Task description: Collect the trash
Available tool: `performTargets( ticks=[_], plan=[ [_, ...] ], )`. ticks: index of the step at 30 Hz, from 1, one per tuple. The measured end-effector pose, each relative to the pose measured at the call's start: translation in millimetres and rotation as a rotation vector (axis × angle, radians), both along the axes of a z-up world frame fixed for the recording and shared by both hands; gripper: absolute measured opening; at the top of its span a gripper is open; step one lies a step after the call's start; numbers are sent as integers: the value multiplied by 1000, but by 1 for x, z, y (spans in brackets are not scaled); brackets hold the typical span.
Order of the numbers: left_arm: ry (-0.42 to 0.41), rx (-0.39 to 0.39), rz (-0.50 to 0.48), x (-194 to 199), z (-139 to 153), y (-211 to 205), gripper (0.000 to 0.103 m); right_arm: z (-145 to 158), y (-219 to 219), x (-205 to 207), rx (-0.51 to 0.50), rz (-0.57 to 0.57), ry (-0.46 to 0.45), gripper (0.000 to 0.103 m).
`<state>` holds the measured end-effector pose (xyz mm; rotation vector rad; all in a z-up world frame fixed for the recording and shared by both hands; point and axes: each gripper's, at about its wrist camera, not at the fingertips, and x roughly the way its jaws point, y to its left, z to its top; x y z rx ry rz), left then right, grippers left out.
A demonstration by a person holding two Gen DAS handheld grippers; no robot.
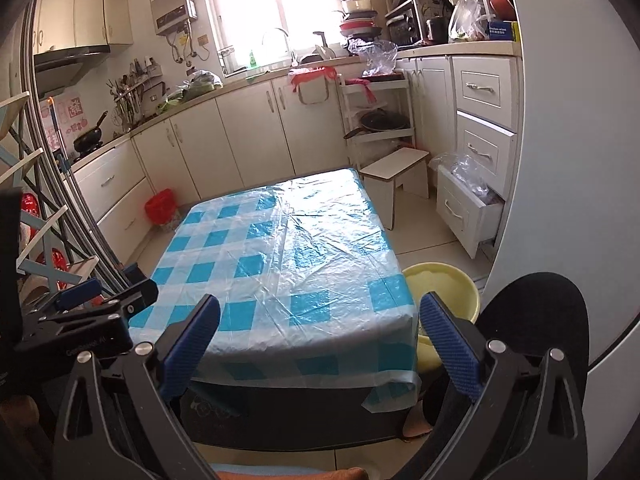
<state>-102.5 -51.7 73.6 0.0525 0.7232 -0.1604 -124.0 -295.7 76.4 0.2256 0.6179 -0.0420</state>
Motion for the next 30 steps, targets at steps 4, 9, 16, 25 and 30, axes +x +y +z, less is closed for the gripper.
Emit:
performTargets(
  ticks=[4,9,16,25,30],
  plan=[
    [-25,-2,14,-8,8,3,95,1,3,-10,2,-14,-12,96],
    [-33,-6,19,-10,13,4,95,-2,5,-16,2,-4,-11,96],
    [-42,1,21,-14,15,2,95,-2,6,-17,4,5,-9,96],
    [-40,-1,28,-15,14,3,95,-2,6,-17,4,18,-6,96],
    [-34,-19,26,-13,14,5,95,-4,8,-17,4,24,1,96]
  ],
)
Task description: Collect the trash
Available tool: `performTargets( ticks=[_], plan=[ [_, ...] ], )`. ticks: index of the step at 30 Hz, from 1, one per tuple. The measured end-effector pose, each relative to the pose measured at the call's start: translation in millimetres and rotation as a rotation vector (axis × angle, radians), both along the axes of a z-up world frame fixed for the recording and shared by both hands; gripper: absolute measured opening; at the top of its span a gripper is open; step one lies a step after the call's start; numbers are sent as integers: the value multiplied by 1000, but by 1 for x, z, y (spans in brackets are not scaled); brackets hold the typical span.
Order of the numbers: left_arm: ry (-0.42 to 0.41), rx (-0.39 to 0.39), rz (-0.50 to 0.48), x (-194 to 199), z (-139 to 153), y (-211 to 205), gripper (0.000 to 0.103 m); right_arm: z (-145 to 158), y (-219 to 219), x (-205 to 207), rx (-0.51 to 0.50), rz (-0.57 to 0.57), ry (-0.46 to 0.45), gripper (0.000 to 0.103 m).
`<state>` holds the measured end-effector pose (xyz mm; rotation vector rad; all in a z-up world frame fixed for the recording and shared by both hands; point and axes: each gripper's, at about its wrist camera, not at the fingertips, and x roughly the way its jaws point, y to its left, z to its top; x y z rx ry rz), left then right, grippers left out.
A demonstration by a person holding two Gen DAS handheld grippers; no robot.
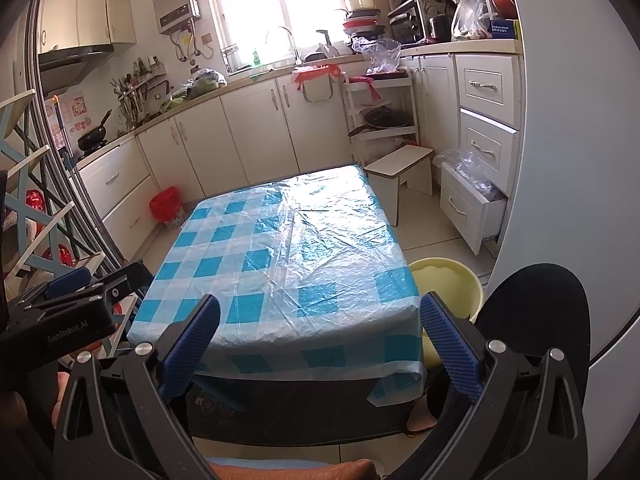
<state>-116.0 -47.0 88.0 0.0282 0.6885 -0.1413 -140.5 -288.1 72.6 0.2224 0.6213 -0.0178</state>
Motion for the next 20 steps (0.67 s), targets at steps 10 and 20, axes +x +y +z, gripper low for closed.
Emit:
performTargets(
  ticks=[10,20],
  plan=[
    [-30,-55,-21,-4,1,5,95,0,2,0,1,8,-9,96],
    [-8,40,9,-1,-3,0,95,3,0,2,-20,3,-37,96]
  ],
)
